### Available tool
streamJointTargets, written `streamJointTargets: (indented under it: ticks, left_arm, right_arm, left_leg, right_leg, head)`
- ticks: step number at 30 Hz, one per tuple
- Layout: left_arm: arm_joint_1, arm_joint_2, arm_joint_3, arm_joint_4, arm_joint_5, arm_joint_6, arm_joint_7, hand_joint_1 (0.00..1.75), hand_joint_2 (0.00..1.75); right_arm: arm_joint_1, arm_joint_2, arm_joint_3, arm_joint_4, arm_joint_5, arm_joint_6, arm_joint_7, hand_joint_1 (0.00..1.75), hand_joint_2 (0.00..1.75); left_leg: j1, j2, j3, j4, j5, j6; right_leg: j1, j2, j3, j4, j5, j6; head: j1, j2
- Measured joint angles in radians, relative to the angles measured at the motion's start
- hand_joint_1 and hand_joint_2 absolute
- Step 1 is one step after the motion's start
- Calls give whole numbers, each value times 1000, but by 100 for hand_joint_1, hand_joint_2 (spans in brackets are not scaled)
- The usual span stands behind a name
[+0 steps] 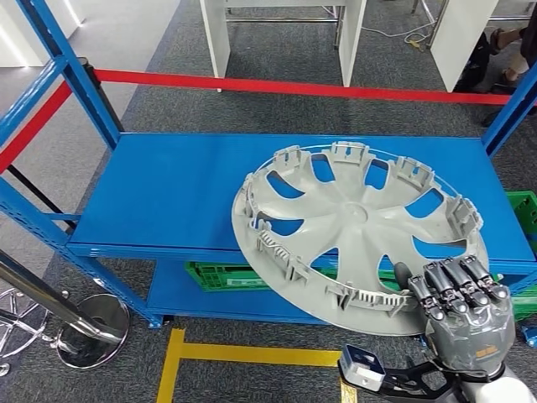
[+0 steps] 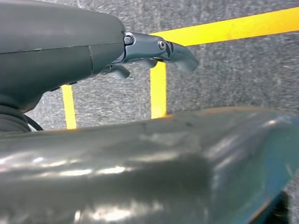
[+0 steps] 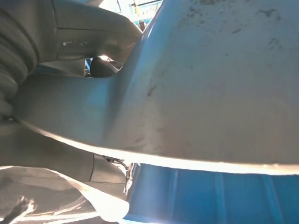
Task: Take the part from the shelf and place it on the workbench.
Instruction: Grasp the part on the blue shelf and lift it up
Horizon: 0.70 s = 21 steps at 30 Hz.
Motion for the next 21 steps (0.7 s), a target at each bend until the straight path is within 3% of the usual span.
streamJointTargets:
  ticks: [1, 3, 5, 7, 8, 10, 12, 13, 14, 15, 17, 19, 21]
  left_arm:
    - [-1, 1, 0, 0, -2, 2, 4, 0, 0]
    - [-4, 3, -1, -1, -9, 7, 11, 0, 0]
    - [-5, 5, -2, -2, -16, 11, 18, 0, 0]
    - [-4, 6, -3, -4, -23, 13, 25, 0, 0]
    - [-4, 7, -4, -5, -27, 14, 28, 0, 0]
    - [-6, 7, -6, -7, -35, 16, 33, 0, 0]
    - [-7, 8, -9, -10, -44, 19, 38, 0, 0]
    - [-7, 8, -12, -12, -47, 20, 40, 0, 0]
    - [-7, 8, -16, -14, -50, 21, 41, 0, 0]
    - [-8, 8, -20, -16, -54, 23, 43, 0, 0]
    - [-10, 8, -29, -22, -62, 29, 47, 0, 0]
    - [-12, 8, -36, -27, -69, 34, 50, 0, 0]
    - [-15, 10, -43, -30, -75, 41, 53, 0, 0]
  right_arm:
    - [3, 0, -2, -1, 0, 0, 0, 175, 175]
    - [10, 0, -10, -6, 0, 0, -1, 175, 175]
    - [20, 0, -21, -14, 0, 0, -5, 175, 175]
    - [32, 1, -33, -23, 0, 0, -10, 175, 175]
    - [40, 1, -40, -28, 0, 0, -13, 175, 175]
    - [53, 1, -54, -36, 0, 0, -20, 175, 175]
    - [63, 2, -68, -41, 0, 0, -26, 175, 175]
    - [69, 3, -75, -44, 0, 0, -29, 175, 175]
    - [75, 4, -83, -47, 0, 0, -33, 175, 175]
    - [81, 6, -90, -51, 0, 0, -36, 175, 175]
    - [91, 9, -104, -62, 0, 0, -42, 175, 175]
    - [97, 14, -116, -75, 0, 0, -44, 175, 175]
    - [104, 19, -125, -86, 0, 0, -44, 175, 175]
  left_leg:
    - [-1, 0, 42, -60, 30, 6]
    - [-5, 0, 129, -203, 57, 20]
    - [-12, -1, 162, -271, 55, 28]
    - [-14, 1, 153, -283, 71, 33]
    - [-12, 3, 146, -289, 83, 38]
    - [-8, 8, 124, -298, 108, 50]
    - [-10, 10, 94, -296, 130, 56]
    - [-11, 11, 80, -294, 141, 56]
    - [-12, 11, 64, -292, 151, 55]
    - [-12, 12, 48, -288, 161, 53]
    - [-11, 12, 17, -275, 177, 47]
    - [-13, 11, -5, -259, 192, 37]
    - [-14, 10, -15, -254, 208, 26]
  right_leg:
    - [2, 0, -9, 2, 6, 1]
    - [5, -1, -21, 3, 19, 6]
    - [3, -3, -28, 1, 34, 17]
    - [-1, -3, -33, -3, 47, 31]
    - [-2, -2, -40, 1, 39, 37]
    - [-2, 2, -67, 61, -33, 45]
    - [-3, 4, -97, 183, -127, 50]
    - [-3, 4, -103, 237, -147, 52]
    - [-3, 4, -97, 265, -142, 54]
    - [-3, 4, -74, 259, -118, 55]
    - [-4, 4, 18, 150, -69, 55]
    - [-2, 6, 113, 10, -77, 48]
    - [3, 7, 138, -45, -95, 36]
  head:
    - [0, 0]
    - [1, 0]
    - [1, 0]
    - [1, 0]
    - [1, 0]
    - [5, 0]
    - [10, 0]
    - [10, 0]
    - [11, 0]
    - [12, 0]
    - [12, 0]
    - [12, 0]
    - [13, 0]
